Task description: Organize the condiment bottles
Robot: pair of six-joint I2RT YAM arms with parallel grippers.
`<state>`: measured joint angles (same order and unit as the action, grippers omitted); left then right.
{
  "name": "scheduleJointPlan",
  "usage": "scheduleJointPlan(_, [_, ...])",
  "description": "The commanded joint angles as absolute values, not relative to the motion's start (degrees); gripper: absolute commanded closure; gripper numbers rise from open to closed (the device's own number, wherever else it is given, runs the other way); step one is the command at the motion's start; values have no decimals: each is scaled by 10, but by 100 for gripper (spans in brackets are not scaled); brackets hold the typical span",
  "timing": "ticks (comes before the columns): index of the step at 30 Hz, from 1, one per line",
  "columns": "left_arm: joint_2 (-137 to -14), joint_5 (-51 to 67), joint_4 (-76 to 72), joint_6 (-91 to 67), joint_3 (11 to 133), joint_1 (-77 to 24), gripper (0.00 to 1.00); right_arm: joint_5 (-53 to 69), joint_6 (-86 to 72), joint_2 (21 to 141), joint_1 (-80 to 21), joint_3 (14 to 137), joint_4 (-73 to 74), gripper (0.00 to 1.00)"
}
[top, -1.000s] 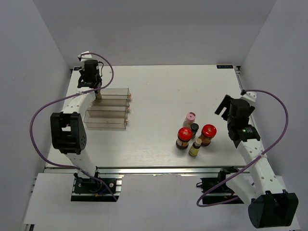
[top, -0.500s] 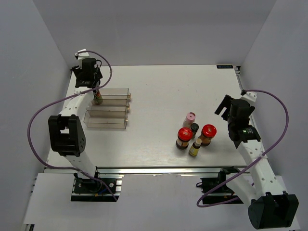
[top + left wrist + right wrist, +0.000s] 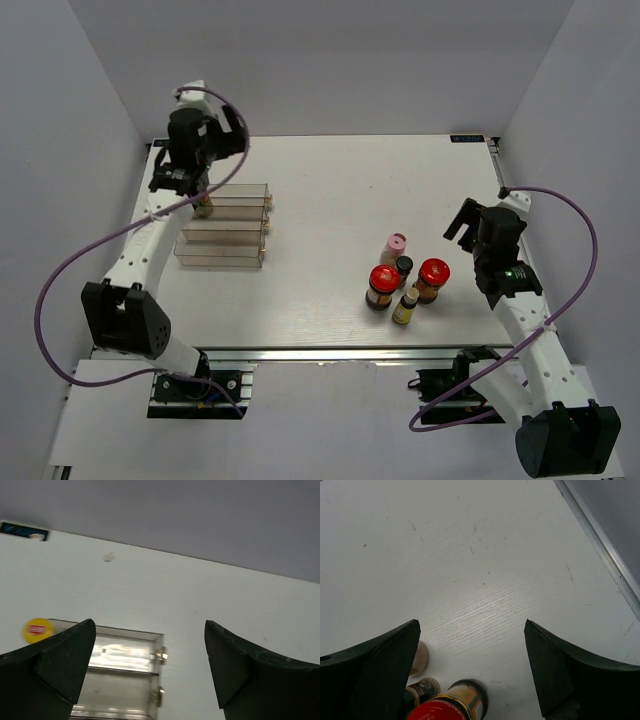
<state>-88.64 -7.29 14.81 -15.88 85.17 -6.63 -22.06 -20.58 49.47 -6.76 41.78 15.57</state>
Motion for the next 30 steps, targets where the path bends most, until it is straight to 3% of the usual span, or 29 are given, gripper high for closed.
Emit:
scheduleJointPlan(1, [-831,10,161,-154,821,-169,2,-193,-207,491,-66,436,176,11])
scheduleJointPlan(7, [-795,125,117,-148,726,-325,2,-214,-221,464,-66,439,196,11])
scheduleJointPlan(13, [-803,139,108,-77,708,-462,2,-243,-247,472,-65,445,219,11])
scheduleJointPlan(17, [-834,71,130,-27,726,-569,2,-253,-264,504,-62,465,259,11])
scheduleJointPlan(30, [-887,70,112,40,735,-681,2,-196,-245,526,-62,468,269,11])
